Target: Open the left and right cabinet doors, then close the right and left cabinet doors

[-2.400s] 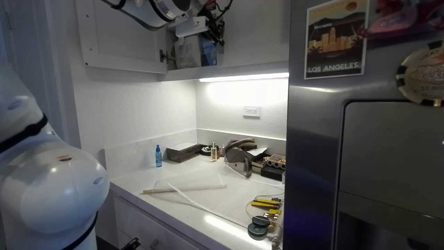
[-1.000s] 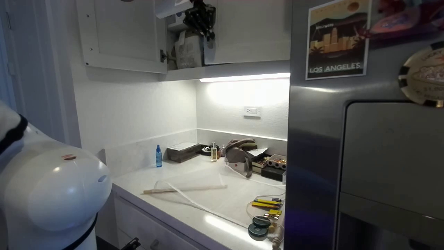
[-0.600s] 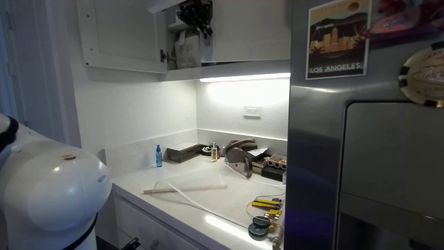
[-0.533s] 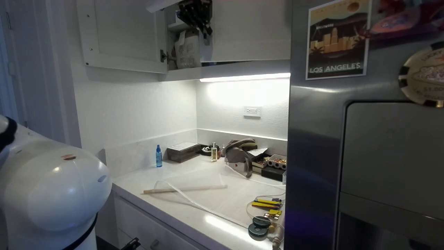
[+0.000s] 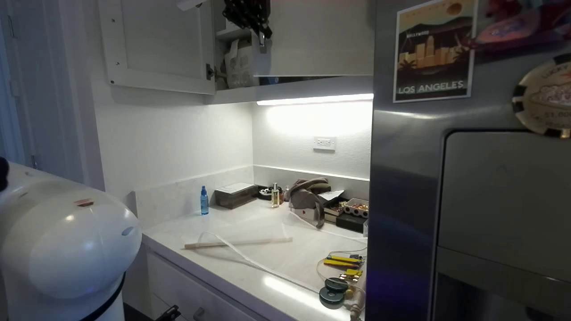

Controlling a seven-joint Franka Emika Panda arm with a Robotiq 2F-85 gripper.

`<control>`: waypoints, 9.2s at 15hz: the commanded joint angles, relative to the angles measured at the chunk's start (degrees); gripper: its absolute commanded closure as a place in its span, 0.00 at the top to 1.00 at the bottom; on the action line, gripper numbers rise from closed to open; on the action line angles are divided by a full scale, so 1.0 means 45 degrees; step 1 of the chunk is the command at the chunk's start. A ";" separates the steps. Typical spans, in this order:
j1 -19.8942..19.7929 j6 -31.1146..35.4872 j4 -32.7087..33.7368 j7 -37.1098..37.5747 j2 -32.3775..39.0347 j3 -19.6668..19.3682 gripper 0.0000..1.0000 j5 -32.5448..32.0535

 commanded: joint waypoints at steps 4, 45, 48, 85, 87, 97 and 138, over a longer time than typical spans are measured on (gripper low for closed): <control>-0.1487 -0.0966 -0.1645 0.0244 -0.0882 0.0074 0.70 -0.0875; -0.1435 -0.2754 -0.1731 -0.1190 -0.2247 -0.2751 1.00 -0.0983; -0.1406 -0.2892 -0.1656 -0.1142 -0.2322 -0.2743 1.00 -0.0931; 0.2403 -1.0589 0.3075 -0.3087 0.0151 -0.0609 0.85 0.0440; 0.2713 -1.0480 0.3538 -0.3297 0.0491 -0.0124 0.60 0.0144; 0.2278 -0.8152 0.3969 -0.3343 0.1628 0.1513 0.00 -0.4346; 0.2724 -1.5540 0.4248 -0.1792 0.3559 0.1448 0.00 -1.0931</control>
